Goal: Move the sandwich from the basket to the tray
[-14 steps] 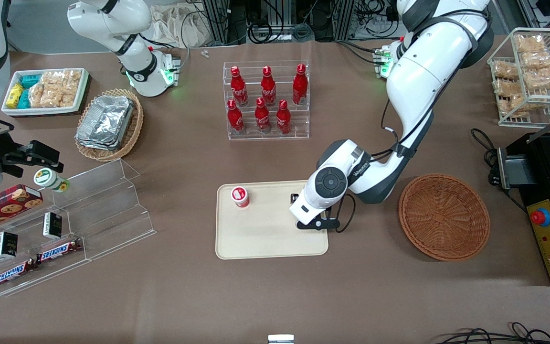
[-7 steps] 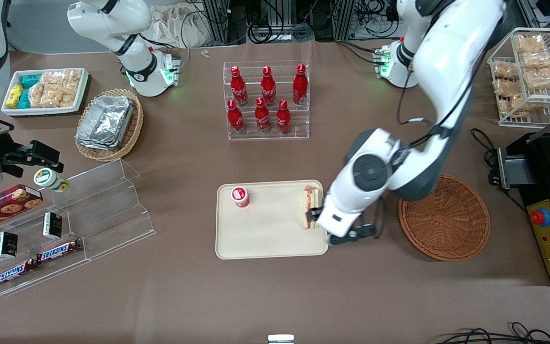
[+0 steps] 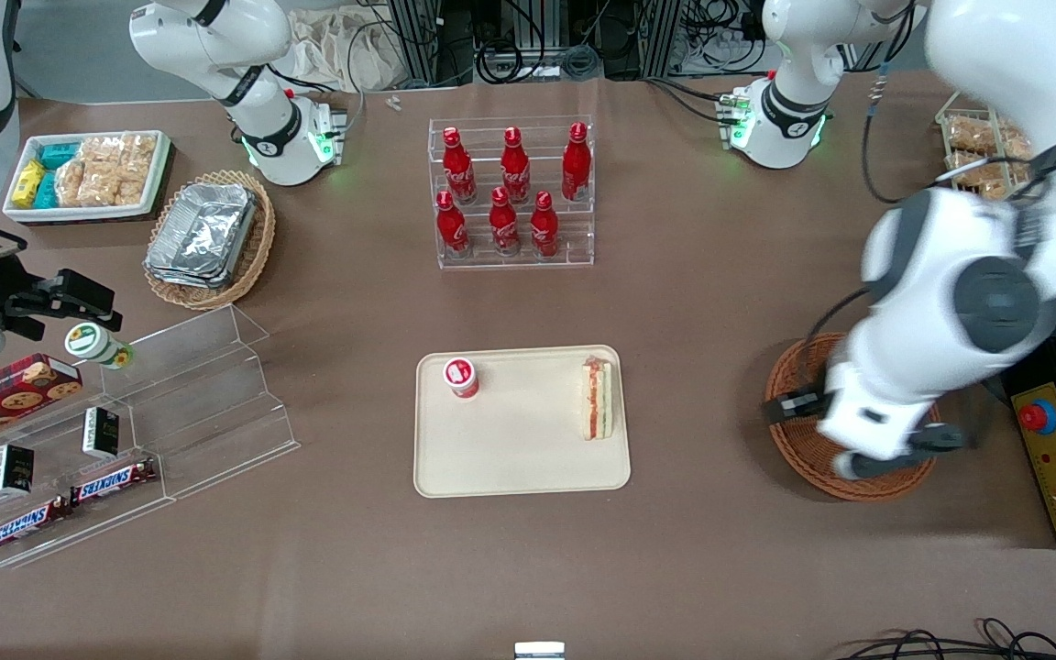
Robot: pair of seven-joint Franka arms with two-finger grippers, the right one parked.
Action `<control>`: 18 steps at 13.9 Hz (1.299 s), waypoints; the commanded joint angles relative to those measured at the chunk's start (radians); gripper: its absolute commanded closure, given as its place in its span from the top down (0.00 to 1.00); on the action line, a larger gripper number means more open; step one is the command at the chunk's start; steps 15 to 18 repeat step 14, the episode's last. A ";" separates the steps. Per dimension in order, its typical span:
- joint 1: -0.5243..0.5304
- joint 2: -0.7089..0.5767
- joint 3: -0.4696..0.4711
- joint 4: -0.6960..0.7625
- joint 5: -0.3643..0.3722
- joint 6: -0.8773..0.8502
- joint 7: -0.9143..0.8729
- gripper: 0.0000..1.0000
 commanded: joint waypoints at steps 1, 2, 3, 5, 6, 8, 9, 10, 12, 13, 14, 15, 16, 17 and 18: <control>0.003 -0.138 0.149 -0.123 -0.111 -0.041 0.272 0.99; 0.003 -0.174 0.194 -0.160 -0.132 -0.038 0.349 0.99; 0.003 -0.208 0.225 -0.193 -0.134 -0.033 0.403 1.00; 0.012 -0.264 0.251 -0.275 -0.133 -0.010 0.466 1.00; 0.012 -0.307 0.256 -0.342 -0.133 0.040 0.471 1.00; 0.012 -0.381 0.256 -0.475 -0.133 0.151 0.469 1.00; 0.012 -0.383 0.256 -0.482 -0.133 0.156 0.471 1.00; 0.012 -0.368 0.254 -0.452 -0.133 0.154 0.454 1.00; 0.009 -0.306 0.253 -0.349 -0.120 0.070 0.475 1.00; 0.006 -0.273 0.251 -0.299 -0.120 0.038 0.475 1.00; 0.003 -0.246 0.250 -0.265 -0.120 0.024 0.469 1.00; 0.003 -0.246 0.250 -0.265 -0.120 0.024 0.469 1.00; 0.003 -0.246 0.250 -0.265 -0.120 0.024 0.469 1.00; 0.003 -0.246 0.250 -0.265 -0.120 0.024 0.469 1.00; 0.003 -0.246 0.250 -0.265 -0.120 0.024 0.469 1.00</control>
